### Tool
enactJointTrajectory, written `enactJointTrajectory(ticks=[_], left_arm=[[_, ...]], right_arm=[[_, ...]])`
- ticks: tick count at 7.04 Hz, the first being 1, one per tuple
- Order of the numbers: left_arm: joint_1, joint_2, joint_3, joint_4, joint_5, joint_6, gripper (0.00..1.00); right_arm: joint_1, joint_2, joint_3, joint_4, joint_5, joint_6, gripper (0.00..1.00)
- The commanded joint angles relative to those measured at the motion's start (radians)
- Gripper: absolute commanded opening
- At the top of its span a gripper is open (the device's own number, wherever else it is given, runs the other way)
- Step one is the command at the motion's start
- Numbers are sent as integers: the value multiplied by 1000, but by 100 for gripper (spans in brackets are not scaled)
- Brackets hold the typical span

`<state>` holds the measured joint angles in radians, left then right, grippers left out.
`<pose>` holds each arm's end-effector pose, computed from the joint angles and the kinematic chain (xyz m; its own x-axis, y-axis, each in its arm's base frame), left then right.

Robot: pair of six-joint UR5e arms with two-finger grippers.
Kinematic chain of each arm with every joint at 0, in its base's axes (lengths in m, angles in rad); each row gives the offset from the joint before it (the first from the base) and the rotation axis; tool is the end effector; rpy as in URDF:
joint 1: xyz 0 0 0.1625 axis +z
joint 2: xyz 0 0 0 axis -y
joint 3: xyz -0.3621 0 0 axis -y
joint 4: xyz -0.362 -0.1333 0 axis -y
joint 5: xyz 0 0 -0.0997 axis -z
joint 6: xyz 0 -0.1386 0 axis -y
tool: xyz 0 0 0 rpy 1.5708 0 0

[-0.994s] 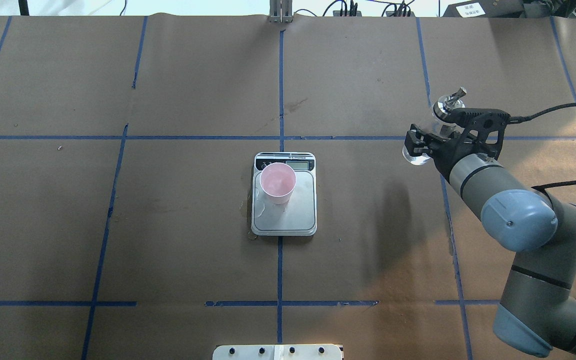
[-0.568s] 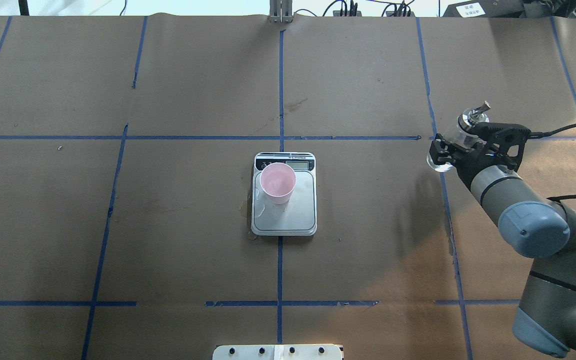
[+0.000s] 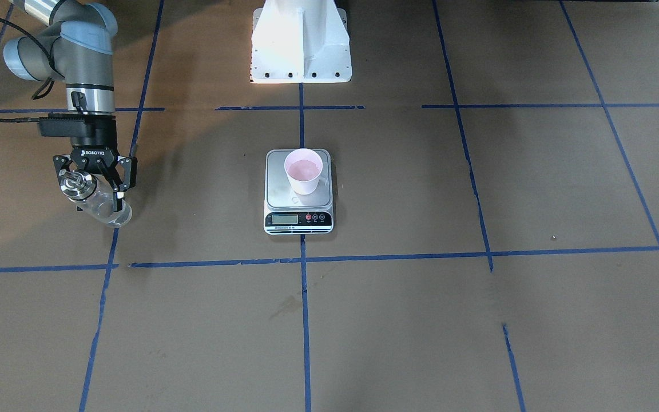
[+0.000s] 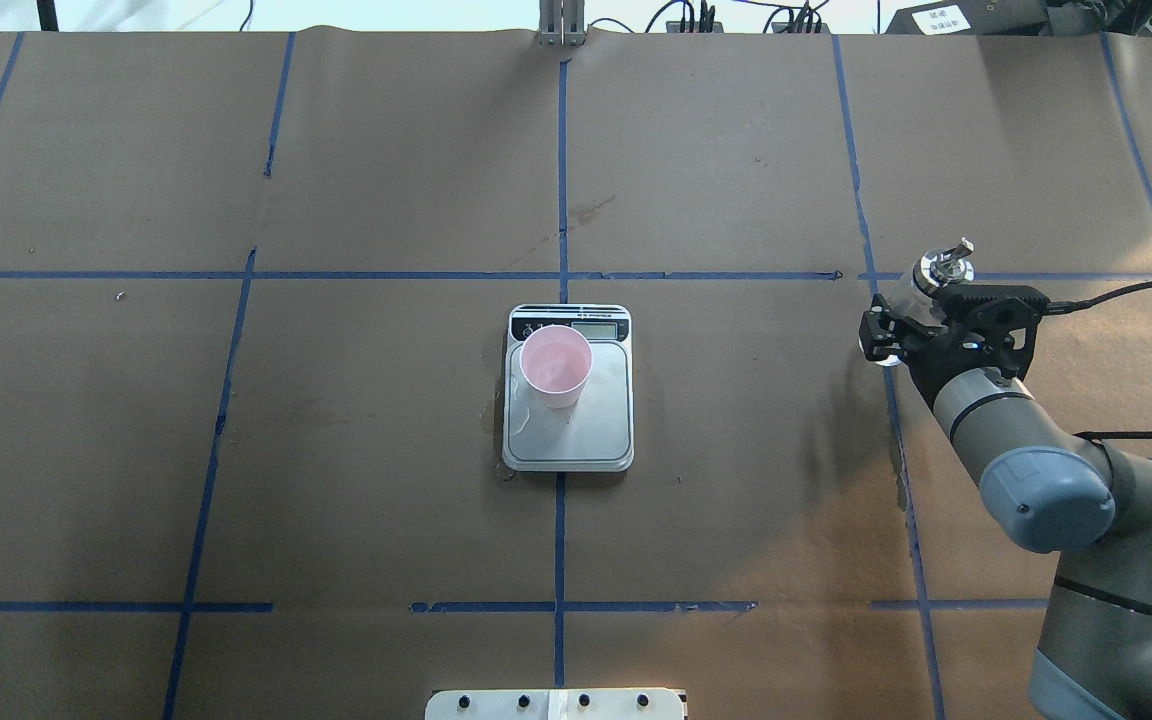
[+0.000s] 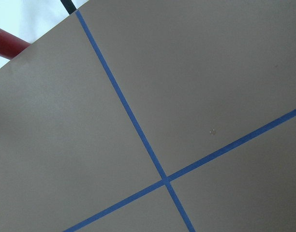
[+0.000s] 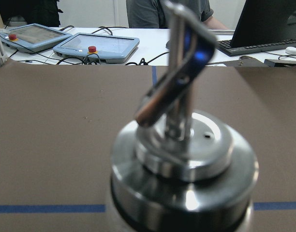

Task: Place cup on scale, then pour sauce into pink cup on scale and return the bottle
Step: 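Lower the bottle to the table with the right gripper and release it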

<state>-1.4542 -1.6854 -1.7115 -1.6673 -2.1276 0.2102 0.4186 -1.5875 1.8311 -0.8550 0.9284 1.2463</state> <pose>0.0015 -0.5292 0.5069 0.7811 0.4680 -0.4133 -0.2783 0.8535 0.4405 -0.3628 -0.3982 0.4193 0.7438 0.0515 0.6665 -0.5661 0.5787 0.5870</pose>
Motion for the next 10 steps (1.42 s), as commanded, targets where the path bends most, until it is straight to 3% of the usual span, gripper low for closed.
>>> enactJointTrajectory(ticks=[1, 3, 4, 5, 6, 9, 10], left_arm=[[0, 0, 0, 0, 0, 0, 100], [0, 0, 0, 0, 2, 0, 100], [0, 0, 0, 1, 0, 0, 100], [0, 0, 0, 0, 0, 0, 100], [0, 0, 0, 0, 0, 0, 100], [0, 0, 0, 0, 2, 0, 100], [0, 0, 0, 0, 2, 0, 100]], right_arm=[[-12, 0, -3, 1, -11, -1, 0], [-11, -9, 0, 2, -10, -1, 0], [-11, -9, 0, 1, -8, -4, 13], [-11, -9, -9, 1, -9, -13, 58], [-11, -9, -9, 1, -10, -13, 83], [-11, -9, 5, 1, 15, -13, 97], [-8, -11, 25, -1, 64, -13, 99]])
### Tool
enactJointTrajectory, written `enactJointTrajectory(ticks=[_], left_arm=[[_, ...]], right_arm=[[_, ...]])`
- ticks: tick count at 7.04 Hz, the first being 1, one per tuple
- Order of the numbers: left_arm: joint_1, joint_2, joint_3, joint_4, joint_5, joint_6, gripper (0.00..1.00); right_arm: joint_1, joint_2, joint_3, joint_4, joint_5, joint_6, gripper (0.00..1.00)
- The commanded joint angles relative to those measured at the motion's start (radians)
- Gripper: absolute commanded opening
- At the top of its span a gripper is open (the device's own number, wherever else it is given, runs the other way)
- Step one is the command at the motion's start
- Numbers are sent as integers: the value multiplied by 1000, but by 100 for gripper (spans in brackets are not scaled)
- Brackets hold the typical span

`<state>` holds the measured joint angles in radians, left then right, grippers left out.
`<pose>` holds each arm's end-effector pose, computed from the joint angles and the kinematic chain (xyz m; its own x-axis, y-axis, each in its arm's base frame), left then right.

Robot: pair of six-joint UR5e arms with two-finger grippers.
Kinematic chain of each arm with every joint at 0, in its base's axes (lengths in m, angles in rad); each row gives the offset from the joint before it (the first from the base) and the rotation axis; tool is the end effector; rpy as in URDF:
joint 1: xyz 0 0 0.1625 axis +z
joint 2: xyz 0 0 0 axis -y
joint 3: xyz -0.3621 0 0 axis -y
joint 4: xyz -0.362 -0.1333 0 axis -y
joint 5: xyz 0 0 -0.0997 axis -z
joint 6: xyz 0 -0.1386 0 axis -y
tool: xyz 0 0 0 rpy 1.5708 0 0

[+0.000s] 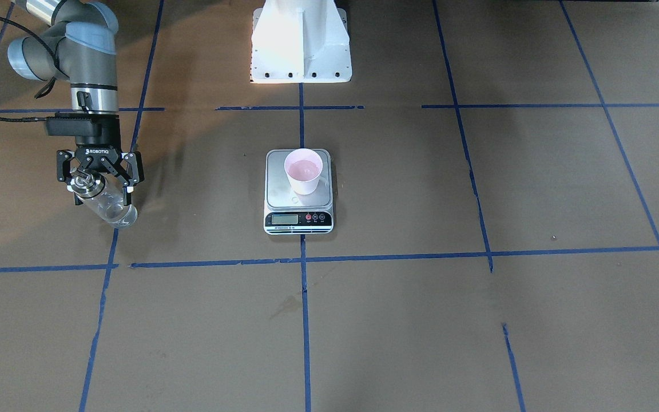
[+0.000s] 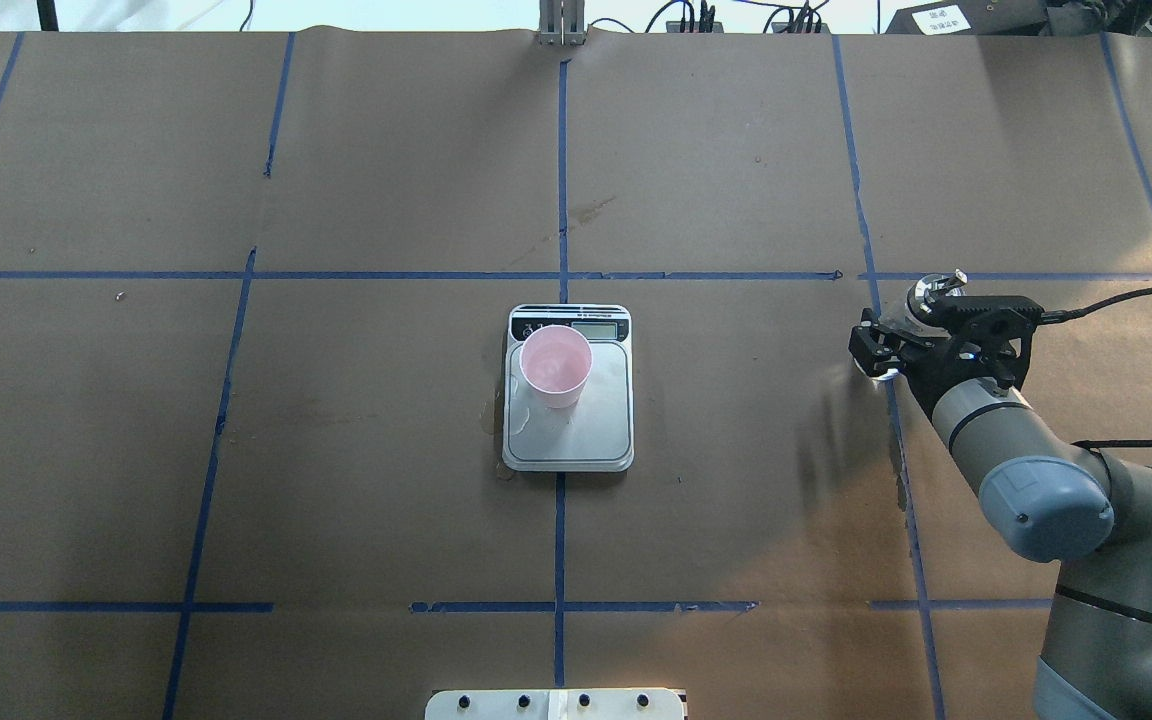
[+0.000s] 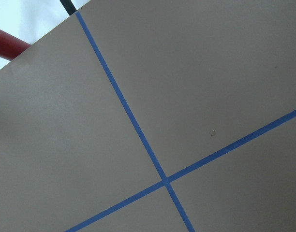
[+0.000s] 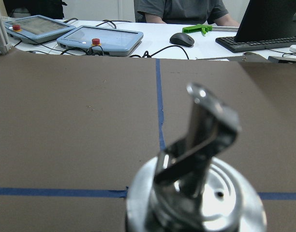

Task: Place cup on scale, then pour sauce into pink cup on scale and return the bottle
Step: 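Lower the bottle to the table with the right gripper and release it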

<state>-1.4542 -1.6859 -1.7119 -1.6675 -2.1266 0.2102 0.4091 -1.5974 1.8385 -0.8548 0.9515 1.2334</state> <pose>0.0014 -0.5294 0.5065 0.7816 0.4683 -0.4121 -0.2784 0.8531 0.4413 -0.3660 -0.3917 0.4215 0.7499 0.0313 0.6608 -0.5416 0.6027 0.5861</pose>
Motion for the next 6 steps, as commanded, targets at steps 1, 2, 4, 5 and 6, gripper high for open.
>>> enactJointTrajectory(ticks=[1, 2, 4, 5, 6], left_arm=[[0, -2, -2, 0, -1, 0, 100], [0, -8, 0, 2, 0, 0, 100], [0, -8, -2, 2, 1, 0, 100], [0, -8, 0, 0, 1, 0, 100], [0, -8, 0, 0, 1, 0, 100]], right_arm=[[7, -44, 81, -9, 146, -3, 100], [46, -124, 132, -12, 283, -37, 100], [97, -211, 143, -38, 482, -118, 100], [159, -208, 187, -129, 615, -136, 100], [227, -200, 253, -256, 747, -196, 100]])
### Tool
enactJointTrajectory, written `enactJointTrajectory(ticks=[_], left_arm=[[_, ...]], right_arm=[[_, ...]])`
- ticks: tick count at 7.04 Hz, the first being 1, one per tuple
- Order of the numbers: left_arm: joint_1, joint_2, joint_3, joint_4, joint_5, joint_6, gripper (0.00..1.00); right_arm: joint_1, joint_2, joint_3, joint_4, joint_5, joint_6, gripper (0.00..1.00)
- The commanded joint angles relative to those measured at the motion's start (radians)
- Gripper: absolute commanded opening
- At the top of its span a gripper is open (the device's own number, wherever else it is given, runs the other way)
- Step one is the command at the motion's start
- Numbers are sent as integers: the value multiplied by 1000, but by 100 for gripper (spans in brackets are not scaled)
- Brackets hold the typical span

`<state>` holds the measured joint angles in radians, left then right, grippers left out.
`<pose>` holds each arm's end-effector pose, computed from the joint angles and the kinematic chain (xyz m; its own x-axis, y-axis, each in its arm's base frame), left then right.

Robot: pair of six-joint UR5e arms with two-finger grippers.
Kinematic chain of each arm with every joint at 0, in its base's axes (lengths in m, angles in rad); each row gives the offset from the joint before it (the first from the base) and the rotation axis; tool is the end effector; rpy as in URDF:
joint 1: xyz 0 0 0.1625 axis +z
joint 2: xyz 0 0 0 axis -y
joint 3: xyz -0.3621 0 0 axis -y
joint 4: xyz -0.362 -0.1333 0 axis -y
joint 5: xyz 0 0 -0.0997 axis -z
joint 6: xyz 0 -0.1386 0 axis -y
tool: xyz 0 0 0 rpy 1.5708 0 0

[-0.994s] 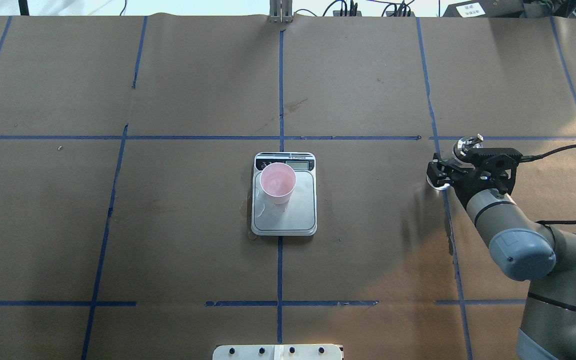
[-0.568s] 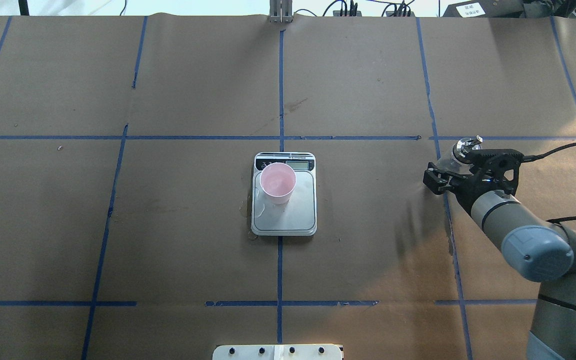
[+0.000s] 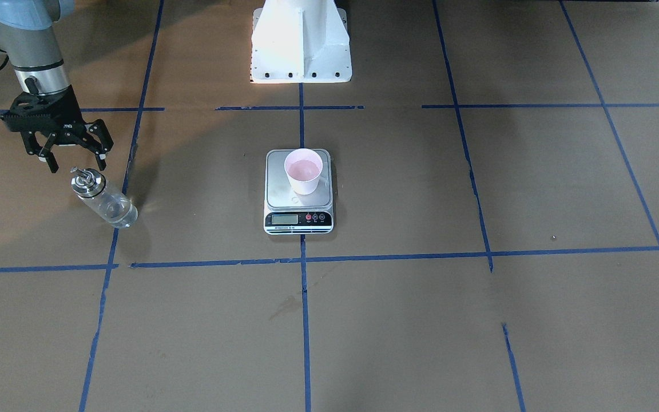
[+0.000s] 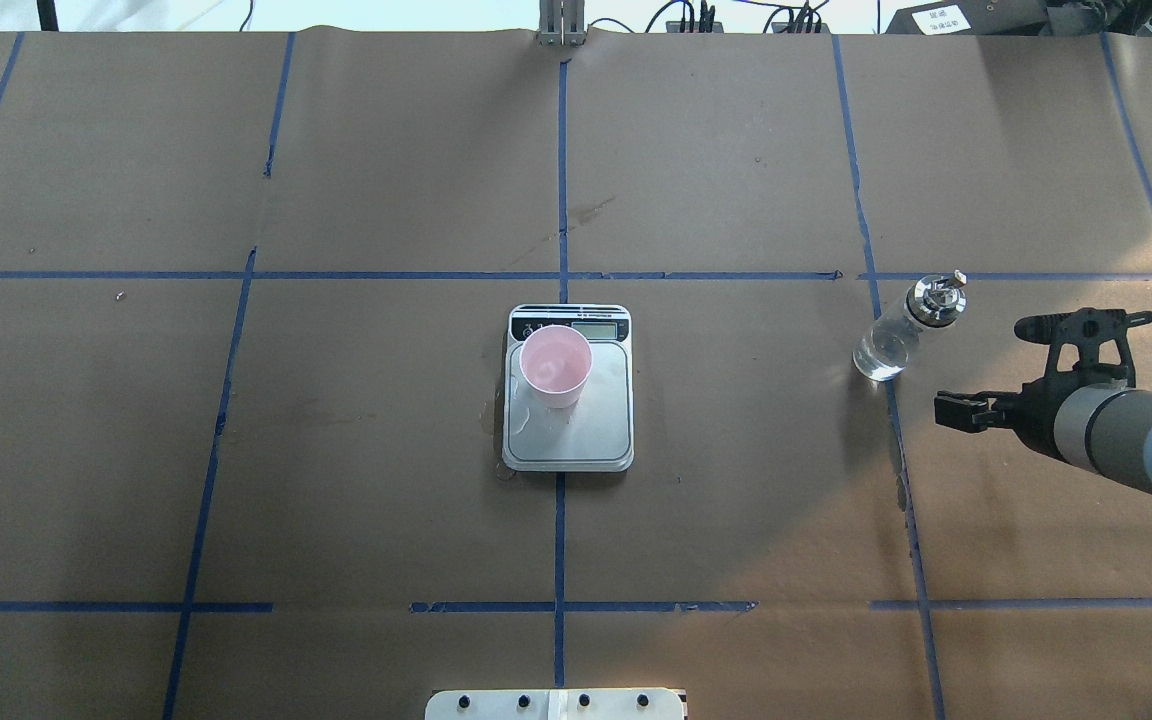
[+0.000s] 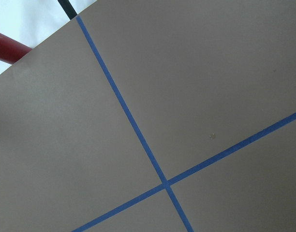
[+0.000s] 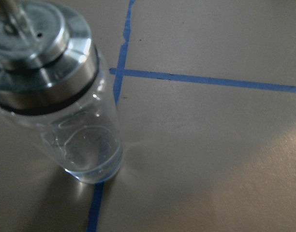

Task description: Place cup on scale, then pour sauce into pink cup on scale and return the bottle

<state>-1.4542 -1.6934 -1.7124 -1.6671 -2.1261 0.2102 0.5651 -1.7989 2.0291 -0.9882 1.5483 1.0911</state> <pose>0.0017 -0.5320 0.5024 0.7815 0.4712 -0.4088 -0.2780 0.8497 0.4479 -0.2983 -0.3507 0.4555 0.7685 -0.0590 0.6371 -0.2192 0.9112 0.3489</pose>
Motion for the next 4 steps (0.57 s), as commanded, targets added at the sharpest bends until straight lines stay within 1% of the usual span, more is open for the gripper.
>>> enactJointTrajectory(ticks=[1, 2, 3, 4], left_arm=[[0, 1, 0, 1, -2, 0, 100], [0, 3, -3, 1, -2, 0, 100], [0, 3, -3, 1, -3, 0, 100], [0, 3, -3, 1, -3, 0, 100]], right_arm=[[181, 7, 116, -256, 294, -166, 100], [341, 35, 140, -382, 463, -323, 100], [474, 62, 137, -488, 595, -490, 100], [587, 72, 129, -583, 652, -681, 100]])
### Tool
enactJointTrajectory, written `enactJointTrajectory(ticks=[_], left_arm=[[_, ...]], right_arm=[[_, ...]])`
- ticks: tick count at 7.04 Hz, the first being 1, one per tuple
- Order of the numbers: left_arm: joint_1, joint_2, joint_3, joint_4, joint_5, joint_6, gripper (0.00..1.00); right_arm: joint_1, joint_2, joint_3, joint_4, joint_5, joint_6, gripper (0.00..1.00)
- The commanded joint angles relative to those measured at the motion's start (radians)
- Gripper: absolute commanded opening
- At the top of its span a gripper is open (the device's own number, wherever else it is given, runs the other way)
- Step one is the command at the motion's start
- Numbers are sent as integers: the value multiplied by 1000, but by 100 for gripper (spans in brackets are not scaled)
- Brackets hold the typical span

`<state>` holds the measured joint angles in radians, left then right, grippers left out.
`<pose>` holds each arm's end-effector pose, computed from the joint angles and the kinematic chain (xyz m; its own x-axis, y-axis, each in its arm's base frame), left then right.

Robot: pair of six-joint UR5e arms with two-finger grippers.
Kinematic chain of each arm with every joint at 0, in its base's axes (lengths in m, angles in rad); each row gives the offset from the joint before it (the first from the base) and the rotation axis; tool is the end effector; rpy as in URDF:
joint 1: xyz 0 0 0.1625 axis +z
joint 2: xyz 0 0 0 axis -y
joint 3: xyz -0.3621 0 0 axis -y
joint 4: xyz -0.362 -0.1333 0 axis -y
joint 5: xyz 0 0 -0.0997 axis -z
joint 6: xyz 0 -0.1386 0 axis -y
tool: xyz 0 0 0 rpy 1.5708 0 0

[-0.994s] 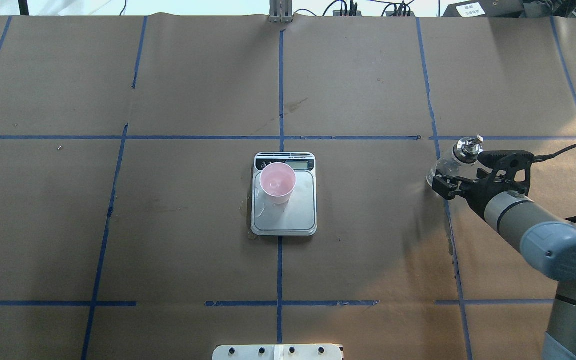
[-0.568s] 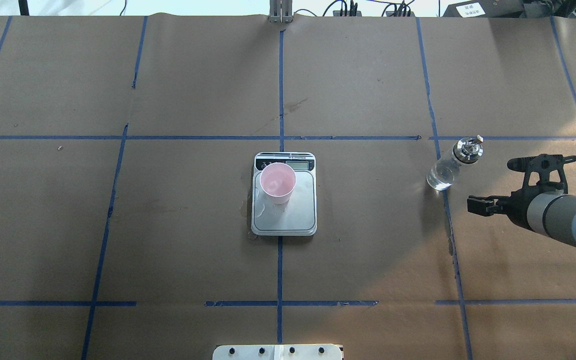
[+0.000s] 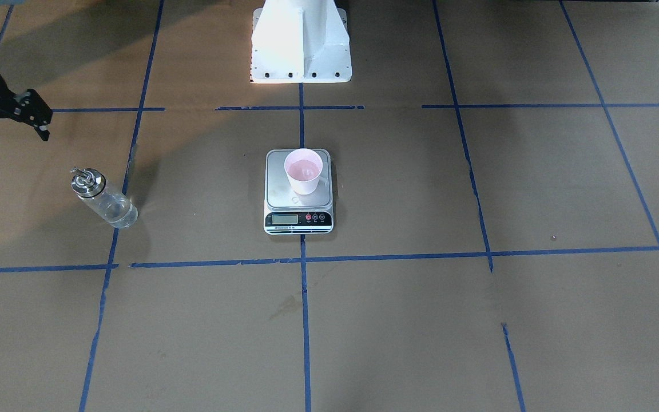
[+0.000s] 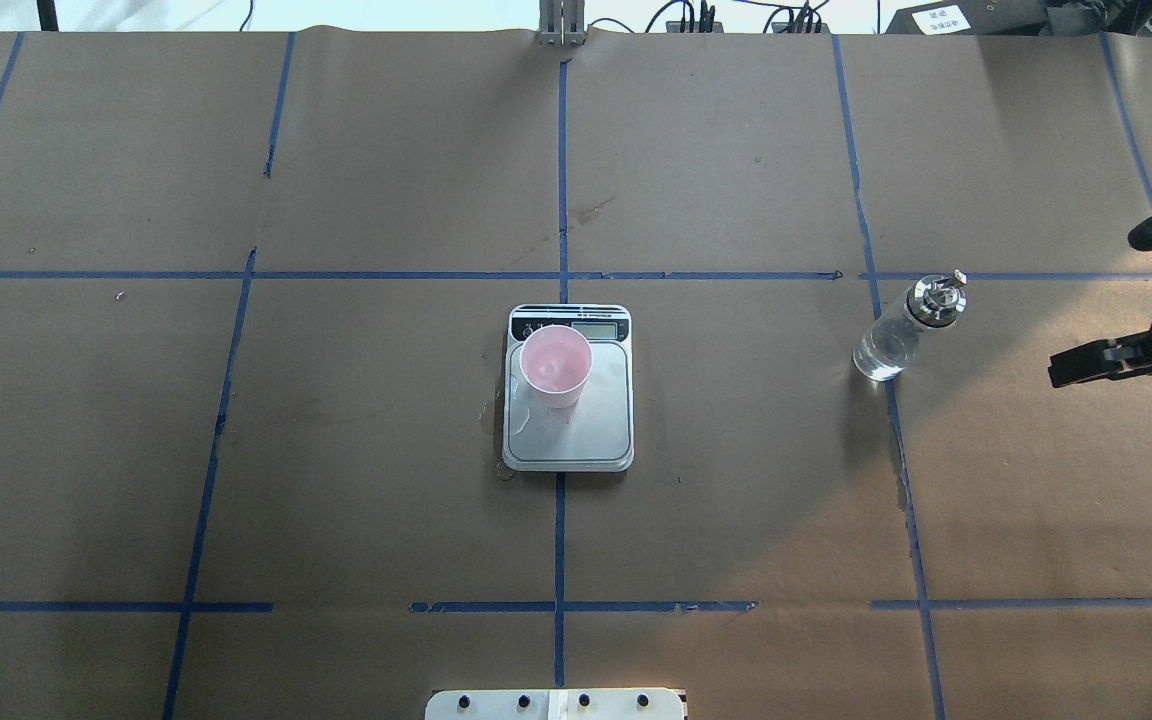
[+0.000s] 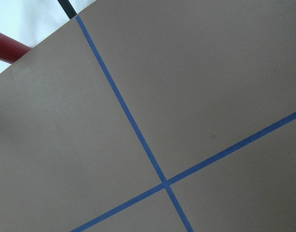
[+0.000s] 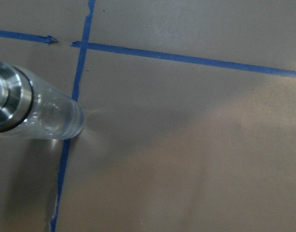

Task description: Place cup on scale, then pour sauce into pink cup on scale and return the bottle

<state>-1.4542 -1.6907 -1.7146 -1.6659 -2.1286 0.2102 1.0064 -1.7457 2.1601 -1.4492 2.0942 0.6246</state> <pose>0.0018 -0.5308 0.5027 0.7802 0.4711 -0.4114 -0.2778 0.8504 0.4468 -0.1681 -0.3852 0.4256 0.7518 -0.1260 0.6472 0.0250 0.9863 0.1630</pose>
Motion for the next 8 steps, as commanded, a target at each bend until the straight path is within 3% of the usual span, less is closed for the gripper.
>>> enactJointTrajectory(ticks=[1, 3, 4, 5, 8], left_arm=[[0, 0, 1, 0, -5, 3, 100], [0, 6, 6, 6, -8, 11, 100], [-6, 17, 10, 8, -93, 11, 100], [-9, 31, 29, 2, -188, 9, 100], [-48, 65, 82, 3, -180, 11, 100]], right_arm=[[267, 37, -32, -211, 131, -429, 100], [500, 128, -260, -295, 240, -833, 100], [587, 149, -393, -289, 286, -978, 100], [610, 144, -420, -281, 280, -1009, 100], [607, 135, -500, -260, 207, -929, 100]])
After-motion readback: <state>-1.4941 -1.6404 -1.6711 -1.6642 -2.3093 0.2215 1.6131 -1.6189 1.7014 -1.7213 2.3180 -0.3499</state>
